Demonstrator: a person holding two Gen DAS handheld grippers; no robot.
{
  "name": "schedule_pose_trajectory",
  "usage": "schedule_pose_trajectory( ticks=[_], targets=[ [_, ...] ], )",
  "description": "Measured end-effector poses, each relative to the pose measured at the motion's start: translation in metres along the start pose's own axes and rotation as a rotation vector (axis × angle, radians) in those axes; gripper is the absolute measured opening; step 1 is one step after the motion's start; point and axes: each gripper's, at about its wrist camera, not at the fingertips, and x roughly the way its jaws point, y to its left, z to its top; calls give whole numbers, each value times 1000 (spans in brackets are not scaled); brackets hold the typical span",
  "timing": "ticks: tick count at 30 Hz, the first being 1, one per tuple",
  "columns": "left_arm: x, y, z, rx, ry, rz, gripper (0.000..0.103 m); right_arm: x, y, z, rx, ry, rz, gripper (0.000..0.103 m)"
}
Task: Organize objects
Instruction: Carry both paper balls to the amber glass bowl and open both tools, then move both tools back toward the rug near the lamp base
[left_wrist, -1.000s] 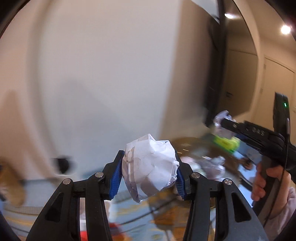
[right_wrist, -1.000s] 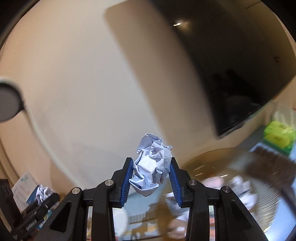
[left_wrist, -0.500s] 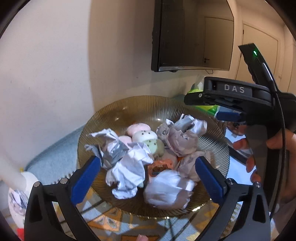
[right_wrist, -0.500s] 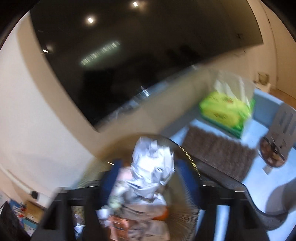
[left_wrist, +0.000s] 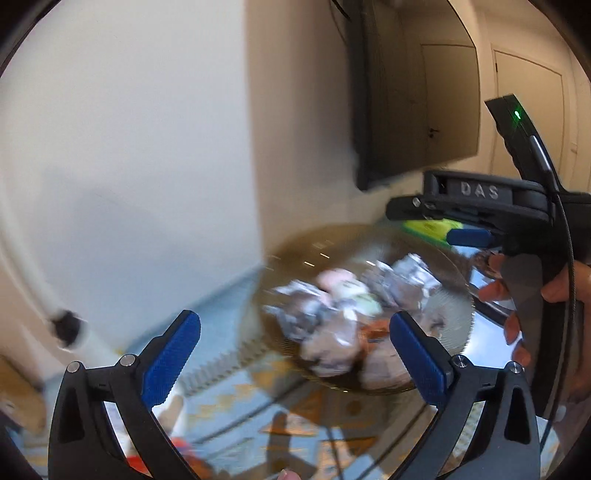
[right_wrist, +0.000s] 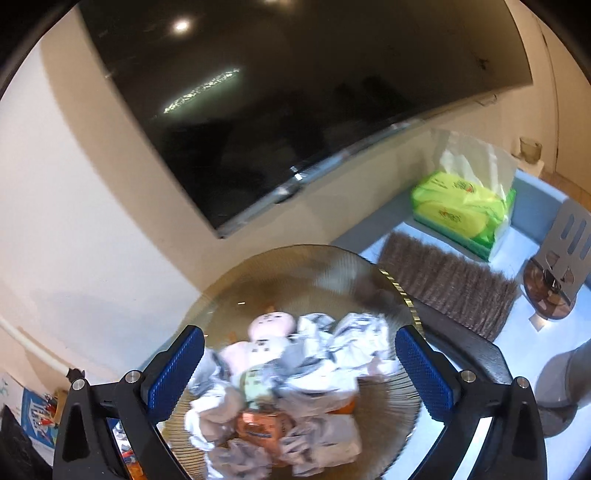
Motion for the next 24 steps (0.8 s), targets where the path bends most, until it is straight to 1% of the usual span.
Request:
schedule_pose_trajectory(
  ticks=[4, 7, 10, 13, 16, 18, 21, 24],
  targets=[
    [-37, 45, 10, -37, -32, 72, 102, -11, 38, -3, -37, -9, 59, 103],
    [-59, 81, 7, -60, -37, 132, 102, -19, 75, -10, -84, -12, 98, 103],
    [-79, 114, -7, -70, -16, 181, 102, -23, 116, -24, -142, 6, 143, 103],
    [-94, 140, -32, -81, 13, 212, 102, -22, 153, -46, -206, 32, 184, 103],
    [-100, 161, -68, -95, 63, 217, 102, -16, 188, -78, -276, 77, 219, 103],
    [-101, 172, -95, -107, 106, 206, 102, -11, 201, -99, -312, 112, 242, 103],
    [-96, 176, -129, -120, 173, 173, 102, -5, 216, -134, -365, 175, 277, 103],
    [-85, 171, -161, -109, 235, 132, 102, -7, 223, -173, -422, 214, 304, 103]
  ],
)
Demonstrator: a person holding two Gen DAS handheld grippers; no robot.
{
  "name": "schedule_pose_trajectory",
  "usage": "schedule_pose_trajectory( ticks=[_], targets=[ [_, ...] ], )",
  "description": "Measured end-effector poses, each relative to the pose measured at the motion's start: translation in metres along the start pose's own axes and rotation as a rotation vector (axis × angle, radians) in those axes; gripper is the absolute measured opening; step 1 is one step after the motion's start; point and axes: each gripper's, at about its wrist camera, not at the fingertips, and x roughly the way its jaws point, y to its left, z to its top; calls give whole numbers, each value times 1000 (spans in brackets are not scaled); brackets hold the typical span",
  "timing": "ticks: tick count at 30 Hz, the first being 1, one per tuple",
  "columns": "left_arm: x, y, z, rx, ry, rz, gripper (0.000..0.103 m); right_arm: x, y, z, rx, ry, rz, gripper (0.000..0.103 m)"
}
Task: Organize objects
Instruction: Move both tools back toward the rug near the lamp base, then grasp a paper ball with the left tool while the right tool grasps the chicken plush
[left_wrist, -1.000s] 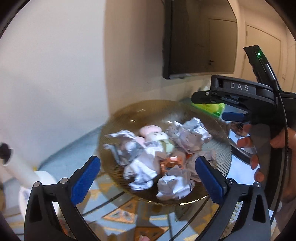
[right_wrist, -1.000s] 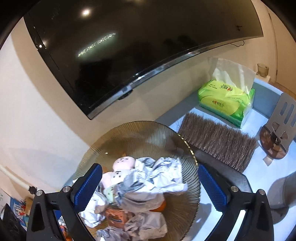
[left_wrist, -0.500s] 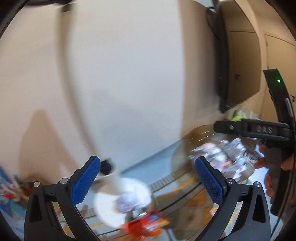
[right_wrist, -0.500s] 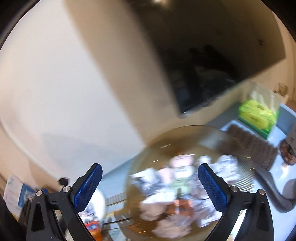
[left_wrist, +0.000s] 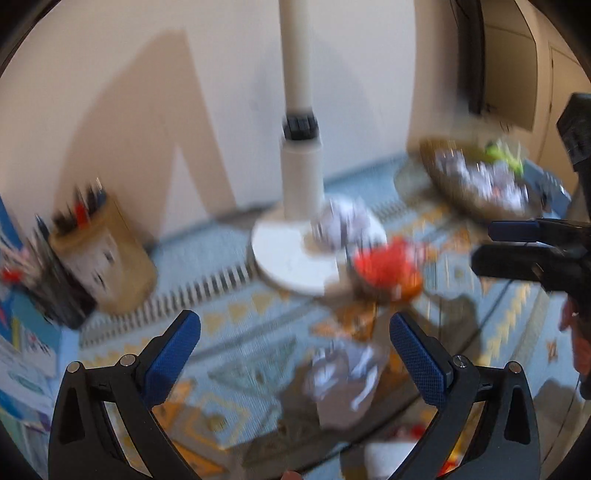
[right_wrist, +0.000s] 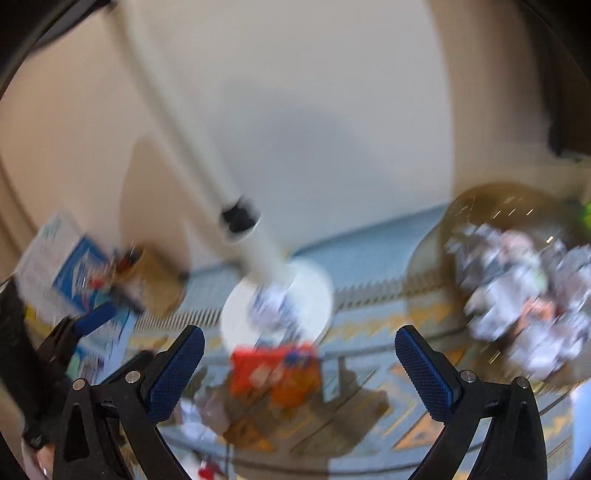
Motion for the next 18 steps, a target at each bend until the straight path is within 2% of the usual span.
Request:
schedule_pose_trajectory(
  ticks=[5, 7, 9, 10, 14, 16, 18],
  targets=[
    [21, 2, -26, -18, 69, -42, 103, 15, 24, -58, -57, 93, 48, 103],
    [29, 10, -32, -55, 85, -45, 103, 20, 31, -82, -72, 129, 66, 102],
    [37, 17, -37, -104, 86, -90, 103, 22, 34, -101, -90, 131, 27, 103],
    [40, 20, -39, -128, 89, -105, 103, 24, 36, -112, -104, 147, 48, 103],
    [48, 27, -40, -173, 84, -145, 103, 34, 51, -143, -162, 218, 96, 103],
    [52, 25, -37, -165, 92, -143, 103, 32, 70, -152, -243, 196, 96, 103],
    [57, 24, -34, -149, 98, -138, 103, 40, 85, -157, -294, 211, 106, 103]
  ],
)
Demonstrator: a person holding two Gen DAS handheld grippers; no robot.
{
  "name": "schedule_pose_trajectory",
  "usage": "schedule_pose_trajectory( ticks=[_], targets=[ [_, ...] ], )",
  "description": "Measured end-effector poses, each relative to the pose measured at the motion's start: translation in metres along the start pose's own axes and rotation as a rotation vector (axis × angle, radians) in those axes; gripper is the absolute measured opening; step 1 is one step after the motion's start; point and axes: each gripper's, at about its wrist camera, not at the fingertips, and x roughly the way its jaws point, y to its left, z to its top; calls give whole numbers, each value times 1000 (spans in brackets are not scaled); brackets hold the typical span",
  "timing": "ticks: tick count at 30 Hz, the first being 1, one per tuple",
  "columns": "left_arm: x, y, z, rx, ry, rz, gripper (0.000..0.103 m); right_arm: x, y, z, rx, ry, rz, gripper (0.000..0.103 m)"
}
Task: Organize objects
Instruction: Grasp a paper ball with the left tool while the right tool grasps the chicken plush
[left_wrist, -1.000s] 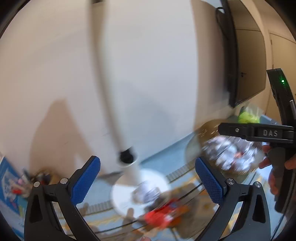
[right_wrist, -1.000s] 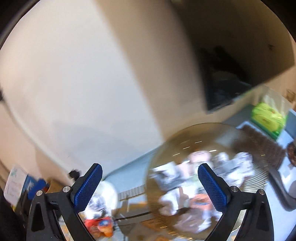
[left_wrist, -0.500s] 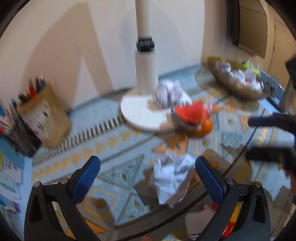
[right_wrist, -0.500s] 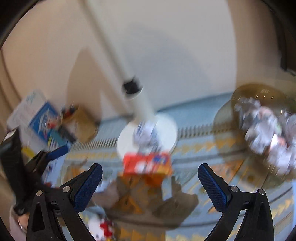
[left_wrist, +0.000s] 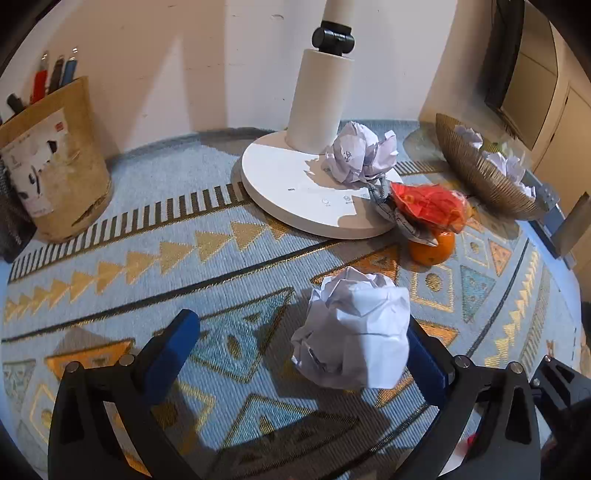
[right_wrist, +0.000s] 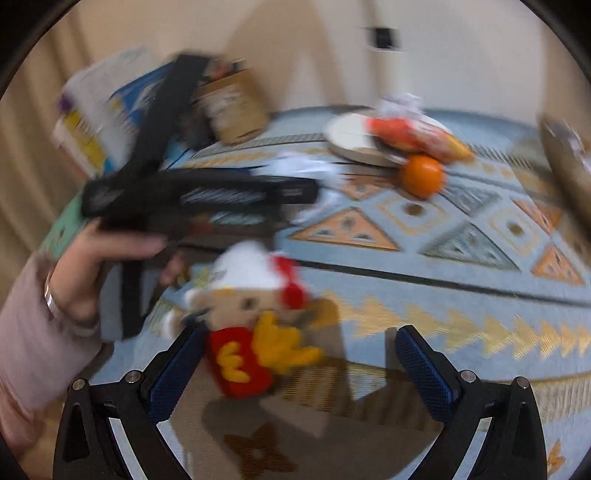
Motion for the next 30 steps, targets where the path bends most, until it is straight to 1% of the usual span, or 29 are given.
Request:
schedule_pose_trajectory(
  ticks=[4, 6, 9, 12, 16, 17, 18, 19, 20, 21, 22, 23, 24, 26, 30],
  targets=[
    [7, -6, 2, 38, 22, 52, 103, 8, 4, 7, 9, -43, 5, 103],
    [13, -16, 4, 82, 41, 108, 103, 11, 2, 8, 20, -60, 9, 103],
    [14, -15, 6, 73, 41, 95, 103, 12, 4, 10, 26, -63, -4, 103],
    [14, -14, 6, 75, 41, 97, 103, 13, 6, 13, 20, -60, -11, 103],
    [13, -13, 5, 75, 39, 97, 102, 12, 10, 14, 2, -55, -2, 103],
    [11, -12, 5, 72, 32, 101, 92, 11, 12, 13, -11, -51, -3, 103],
    [5, -13, 4, 70, 4, 101, 60, 12, 17, 12, -38, -50, 1, 100],
    [1, -12, 3, 69, -15, 98, 44, 10, 21, 11, -58, -50, 15, 89],
    [-2, -10, 2, 63, -26, 89, 40, 10, 26, 11, -77, -53, 45, 70],
    [-3, -8, 3, 53, -31, 83, 40, 10, 31, 8, -76, -55, 111, 58],
    [-4, -6, 3, 43, -36, 83, 40, 10, 33, 7, -68, -50, 144, 40],
    [-6, -4, 3, 28, -45, 85, 40, 11, 34, 6, -59, -48, 157, 35],
    [-8, -1, 2, 20, -54, 83, 40, 11, 34, 5, -52, -53, 155, 34],
    [-14, 3, 1, 4, -82, 79, 40, 9, 28, 3, -22, -63, 182, 32],
    [-22, 3, 0, 2, -122, 90, 40, 3, 2, -2, 106, -97, 175, 32]
  ],
)
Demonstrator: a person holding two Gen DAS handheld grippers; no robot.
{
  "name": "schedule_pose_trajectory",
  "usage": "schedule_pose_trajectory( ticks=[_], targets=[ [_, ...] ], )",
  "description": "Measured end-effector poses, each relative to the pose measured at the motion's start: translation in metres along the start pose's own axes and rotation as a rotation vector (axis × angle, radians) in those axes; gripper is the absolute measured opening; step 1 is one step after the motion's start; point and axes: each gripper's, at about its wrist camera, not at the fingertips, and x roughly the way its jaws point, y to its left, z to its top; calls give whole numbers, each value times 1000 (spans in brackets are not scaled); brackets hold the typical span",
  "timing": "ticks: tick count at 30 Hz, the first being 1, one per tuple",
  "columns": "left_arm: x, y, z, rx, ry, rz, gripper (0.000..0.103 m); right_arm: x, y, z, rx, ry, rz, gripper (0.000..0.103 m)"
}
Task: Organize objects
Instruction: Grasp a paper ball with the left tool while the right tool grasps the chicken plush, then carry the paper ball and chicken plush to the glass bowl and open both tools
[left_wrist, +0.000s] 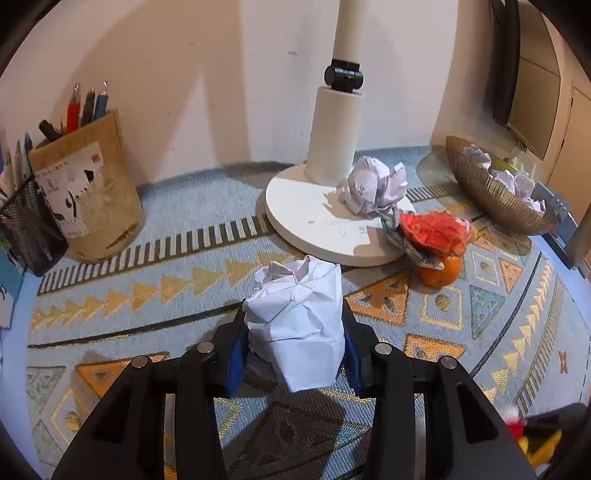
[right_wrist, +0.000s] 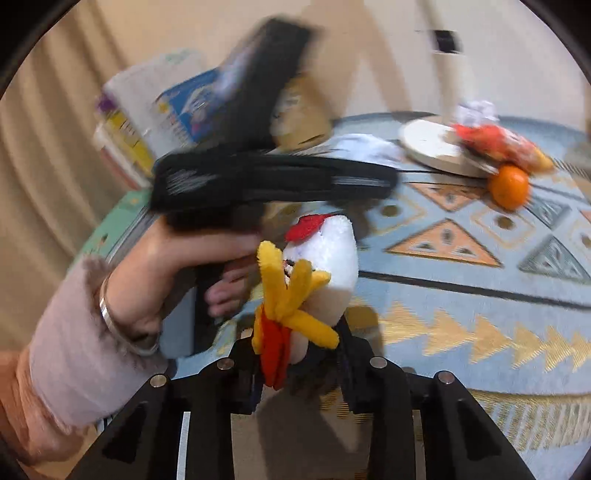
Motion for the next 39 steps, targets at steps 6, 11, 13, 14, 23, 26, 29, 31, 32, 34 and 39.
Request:
schedule_pose_trajectory(
  ticks=[6, 11, 13, 14, 23, 26, 29, 31, 32, 34, 39],
  targets=[
    [-4, -4, 1, 10, -27, 26, 40, -11, -27, -2, 119, -38, 11, 32],
    [-9, -2, -1, -1, -41, 46, 40, -13, -27, -4, 121, -42, -2, 32],
    [-10, 1, -1, -8, -49, 57, 40, -14, -28, -5, 126, -43, 4, 32],
    [-9, 2, -1, -10, -50, 59, 40, -12, -30, -2, 131, -44, 7, 32],
    [-16, 0, -3, -11, -83, 96, 40, -21, -40, 1, 196, -83, 58, 32],
    [-20, -4, -3, 5, -103, 124, 40, -27, -44, -1, 218, -115, 84, 32],
    [-25, -8, -4, 23, -127, 154, 40, -33, -47, -2, 237, -154, 112, 32],
    [-29, -13, -5, 39, -147, 171, 40, -37, -50, -3, 250, -179, 119, 32],
    [-31, -15, -5, 37, -155, 169, 40, -39, -51, -4, 257, -194, 125, 32],
    [-34, -17, 0, 4, -144, 119, 40, -44, -53, -3, 269, -221, 131, 32],
    [-49, -41, 40, -10, -196, 74, 40, -72, -78, 20, 325, -281, 170, 32]
  ],
)
